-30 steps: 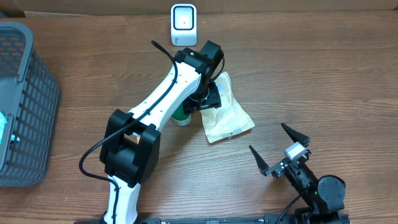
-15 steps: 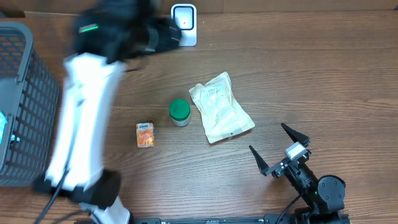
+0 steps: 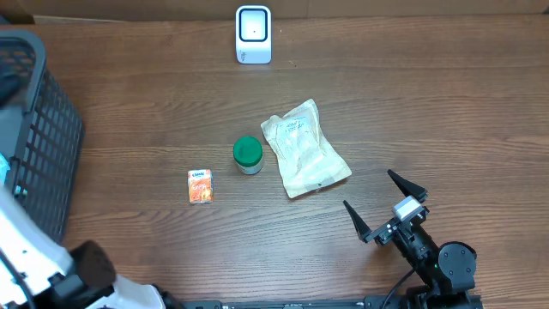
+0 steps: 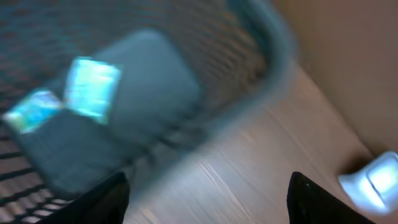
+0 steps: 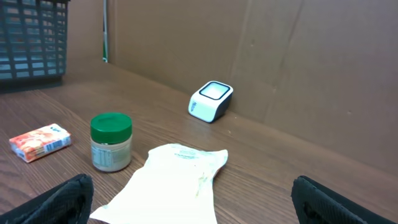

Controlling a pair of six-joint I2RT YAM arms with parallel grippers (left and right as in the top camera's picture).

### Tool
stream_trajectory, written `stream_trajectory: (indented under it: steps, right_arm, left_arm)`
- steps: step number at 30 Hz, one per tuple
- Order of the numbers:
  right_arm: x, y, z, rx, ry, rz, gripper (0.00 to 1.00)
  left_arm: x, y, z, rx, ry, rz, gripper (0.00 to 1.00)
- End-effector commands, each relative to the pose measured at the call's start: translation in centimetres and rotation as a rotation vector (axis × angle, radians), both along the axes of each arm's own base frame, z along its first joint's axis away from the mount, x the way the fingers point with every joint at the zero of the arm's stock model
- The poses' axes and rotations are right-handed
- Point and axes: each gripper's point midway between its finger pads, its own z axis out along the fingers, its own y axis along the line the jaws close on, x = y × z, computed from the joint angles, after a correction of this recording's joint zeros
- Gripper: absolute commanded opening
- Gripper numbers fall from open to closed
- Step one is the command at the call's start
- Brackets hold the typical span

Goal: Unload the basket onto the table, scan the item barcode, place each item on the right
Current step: 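Withdraw the left gripper back toward the basket, then grasp the mint-green wipes pack in the basket with the left gripper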

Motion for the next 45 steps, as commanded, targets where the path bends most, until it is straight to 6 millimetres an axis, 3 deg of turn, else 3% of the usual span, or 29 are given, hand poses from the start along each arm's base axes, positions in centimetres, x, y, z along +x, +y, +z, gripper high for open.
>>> stream_trajectory:
  steps: [1,11,16,21,29,36,40,45]
  right_arm:
    - [-0.1,0.1,-0.2,0.004,0.0,0.008,1.0]
    - [-0.1,0.1,-0.2,0.004,0.0,0.008,1.0]
    - [-0.1,0.1,-0.2,0.004,0.0,0.008,1.0]
    - [-0.1,0.1,-0.2,0.004,0.0,0.008,1.0]
    - [-0.1,0.1,-0.2,0.004,0.0,0.008,1.0]
    - [-0.1,0.1,-0.2,0.004,0.0,0.008,1.0]
    - [-0.1,0.1,-0.2,0.004,0.0,0.008,1.0]
    - [-0.1,0.1,-0.2,0.004,0.0,0.008,1.0]
  left_arm:
    - [-2.2,4.6,-2.0,-0.032,0.038,0.149,0.73]
    - [-2.4,9.6,-9.3,-0.074,0.262,0.194,0.7]
    - [-2.0,11.2,-13.2,-0.103,0.36,0.211,0.67]
    - [-2.7,12.3,-17.6,-0.143,0.495,0.275,0.63]
    - [-4.4,13.5,-21.8,-0.158,0.605,0.337,0.62]
    - [-5.8,14.4,-26.9,-0.141,0.685,0.318,0.62]
    - [-5.3,14.9,-29.9,-0.1,0.701,0.205,0.61]
    - [-4.6,15.7,-31.7,-0.049,0.692,0.132,0.61]
